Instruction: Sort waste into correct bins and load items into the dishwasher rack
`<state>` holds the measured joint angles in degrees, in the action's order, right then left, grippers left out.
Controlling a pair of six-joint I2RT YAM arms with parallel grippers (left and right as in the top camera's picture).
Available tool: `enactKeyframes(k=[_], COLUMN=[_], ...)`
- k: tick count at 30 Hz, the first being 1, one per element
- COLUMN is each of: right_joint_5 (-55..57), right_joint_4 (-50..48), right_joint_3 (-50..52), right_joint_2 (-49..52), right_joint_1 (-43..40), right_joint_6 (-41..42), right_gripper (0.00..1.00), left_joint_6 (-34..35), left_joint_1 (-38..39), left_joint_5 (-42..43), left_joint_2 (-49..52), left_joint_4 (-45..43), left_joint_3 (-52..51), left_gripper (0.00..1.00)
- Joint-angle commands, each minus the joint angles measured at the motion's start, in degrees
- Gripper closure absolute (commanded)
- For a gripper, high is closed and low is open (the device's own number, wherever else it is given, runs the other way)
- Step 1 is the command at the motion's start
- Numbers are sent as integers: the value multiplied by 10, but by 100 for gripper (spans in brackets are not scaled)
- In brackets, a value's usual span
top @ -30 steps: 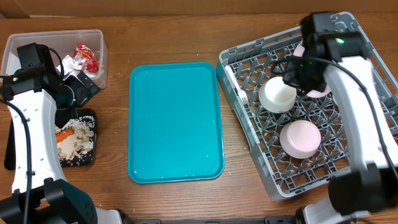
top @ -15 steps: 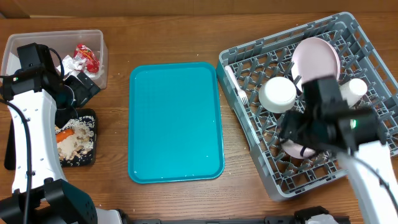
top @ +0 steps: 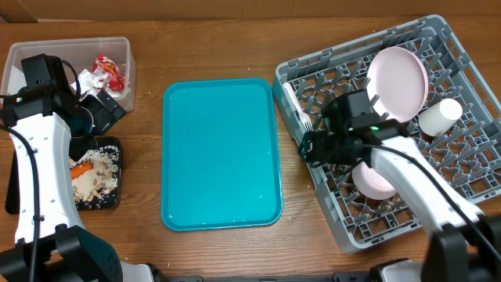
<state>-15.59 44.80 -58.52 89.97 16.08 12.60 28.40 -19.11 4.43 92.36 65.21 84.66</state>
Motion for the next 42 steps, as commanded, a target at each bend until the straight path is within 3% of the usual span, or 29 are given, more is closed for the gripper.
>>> enactKeyframes(k=[1,9,22,35,38,42], right_joint_5=[21,96,126,182,161,11], right_joint_4=[-12,-56,-96,-139,-137,-121], right_joint_3=[3,3,-55,-76,-82,-127], right_joint_2=[28,31,31,31,31,29], right_joint_1=[18,21,-30,-47,-47,-39], right_joint_6=[-9,37,70,89,89,35], right_gripper=[21,56,67,72,72,70], left_joint_6=[3,3,3,3,3,3], left_joint_1=[4,4,4,4,4,4], left_joint_5=[-2,-2,-2,-2,-2,-2], left_joint_2=[-5,-5,-5,-5,-5,-5], left_joint_4=[2,2,1,2,2,2], left_joint_3=[9,9,9,9,9,9], left_gripper=[0,0,0,0,0,0])
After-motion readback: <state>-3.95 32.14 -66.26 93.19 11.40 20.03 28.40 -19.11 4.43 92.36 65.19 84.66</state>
